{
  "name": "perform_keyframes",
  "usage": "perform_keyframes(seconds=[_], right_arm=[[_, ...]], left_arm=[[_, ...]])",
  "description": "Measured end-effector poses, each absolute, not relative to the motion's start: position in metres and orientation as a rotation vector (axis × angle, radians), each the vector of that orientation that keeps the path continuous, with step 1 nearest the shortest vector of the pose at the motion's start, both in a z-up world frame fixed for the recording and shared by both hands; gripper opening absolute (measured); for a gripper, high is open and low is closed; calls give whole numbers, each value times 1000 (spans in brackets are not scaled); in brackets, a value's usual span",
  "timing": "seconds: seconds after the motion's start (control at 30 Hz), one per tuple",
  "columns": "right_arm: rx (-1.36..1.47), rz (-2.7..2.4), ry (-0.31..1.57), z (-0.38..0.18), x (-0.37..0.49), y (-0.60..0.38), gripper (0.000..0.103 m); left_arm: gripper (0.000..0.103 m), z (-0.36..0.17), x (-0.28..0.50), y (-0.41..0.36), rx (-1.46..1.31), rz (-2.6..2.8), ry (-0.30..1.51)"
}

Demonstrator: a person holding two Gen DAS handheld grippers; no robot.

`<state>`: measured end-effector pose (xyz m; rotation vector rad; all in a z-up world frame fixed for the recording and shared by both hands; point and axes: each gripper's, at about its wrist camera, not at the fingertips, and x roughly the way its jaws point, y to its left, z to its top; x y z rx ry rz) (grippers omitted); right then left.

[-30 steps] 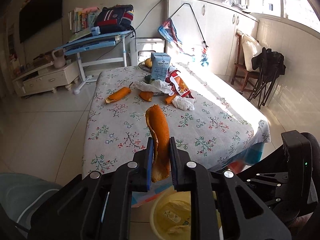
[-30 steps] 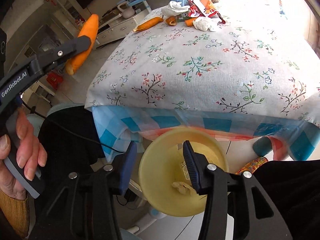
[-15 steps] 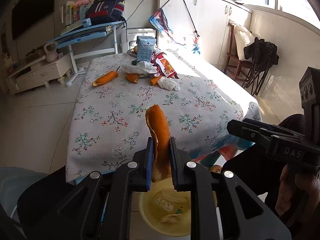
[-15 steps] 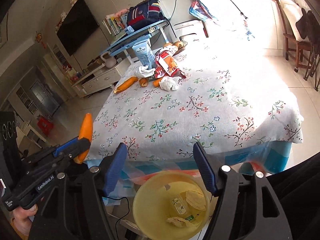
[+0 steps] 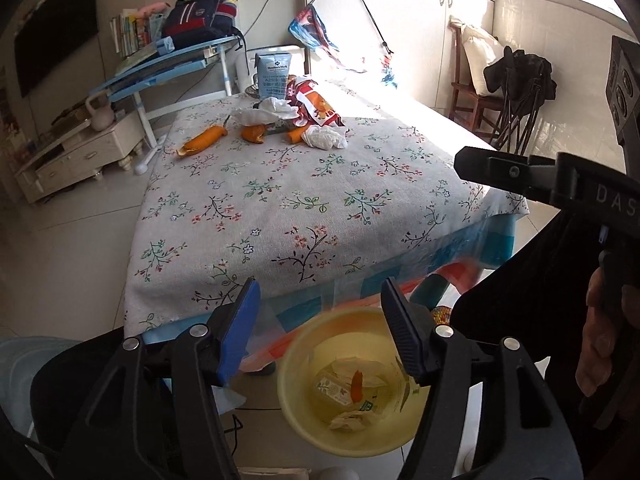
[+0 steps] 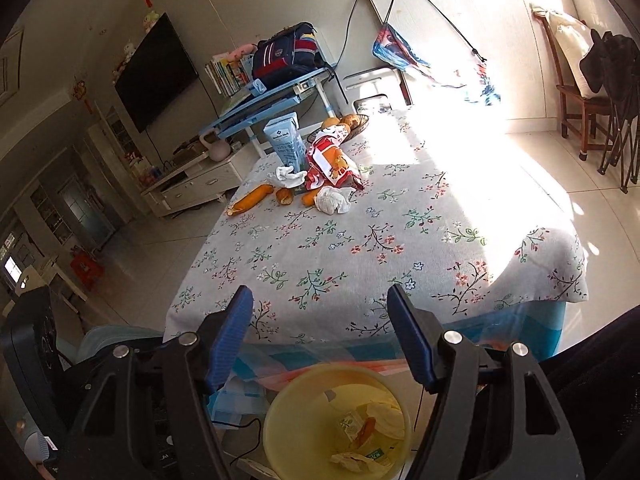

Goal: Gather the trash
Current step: 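Move both tools back to the table toward the next orange peel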

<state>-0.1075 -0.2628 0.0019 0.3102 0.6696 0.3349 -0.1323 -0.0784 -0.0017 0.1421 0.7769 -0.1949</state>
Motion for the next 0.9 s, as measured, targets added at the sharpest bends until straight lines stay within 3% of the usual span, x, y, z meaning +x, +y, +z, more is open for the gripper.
perform_keyframes(seconds=[0.1, 0.23, 0.9], right_arm=[[271, 327, 656, 5, -110, -257, 69], [228, 319, 641, 7, -113, -251, 72], [151, 297, 606, 11, -118, -241, 82]], left_arm=[[76, 6, -133, -73, 142, -147, 735], [80, 14, -133, -67, 127, -120, 720], [88, 31, -138, -59, 122, -81, 653]])
